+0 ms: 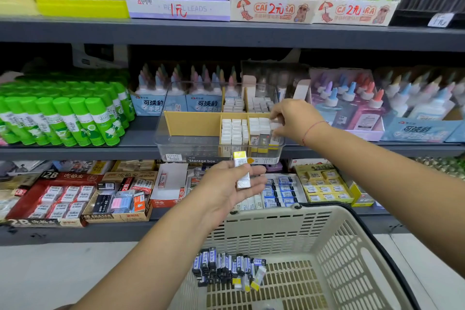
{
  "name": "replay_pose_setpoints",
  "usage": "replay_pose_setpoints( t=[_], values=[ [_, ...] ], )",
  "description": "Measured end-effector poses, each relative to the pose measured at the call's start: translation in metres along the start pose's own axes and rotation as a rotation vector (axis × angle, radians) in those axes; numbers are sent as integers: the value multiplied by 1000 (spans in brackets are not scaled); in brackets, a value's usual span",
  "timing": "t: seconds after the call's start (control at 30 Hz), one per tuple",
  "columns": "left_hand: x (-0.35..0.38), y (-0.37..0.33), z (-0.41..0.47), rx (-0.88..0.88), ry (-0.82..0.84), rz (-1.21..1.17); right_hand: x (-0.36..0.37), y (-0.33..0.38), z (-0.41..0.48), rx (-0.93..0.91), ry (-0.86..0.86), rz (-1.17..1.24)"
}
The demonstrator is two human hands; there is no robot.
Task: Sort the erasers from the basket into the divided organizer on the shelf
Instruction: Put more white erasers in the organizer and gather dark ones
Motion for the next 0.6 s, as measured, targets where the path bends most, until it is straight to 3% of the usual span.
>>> replay_pose_setpoints(
  t=[0.3,0.5,0.6],
  values=[
    [-3,-1,-2,-3,-23,30,13,4,-11,64,-135,-20],
    [-6,-1,-1,5,-74,88,16,6,-13,110,-130,-55],
    [-7,-3,0,32,-123,105,6,11,-18,126,-155,38]
  ],
)
Point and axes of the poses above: each hand's wrist, its own z-axis towards the middle knuckle, its own x-axis out of the palm, y = z × x, the point moved 3 cm from there along z, towards the middle knuckle, and after that the axes turned 7 degrees about -x, right-handed, at the moved point
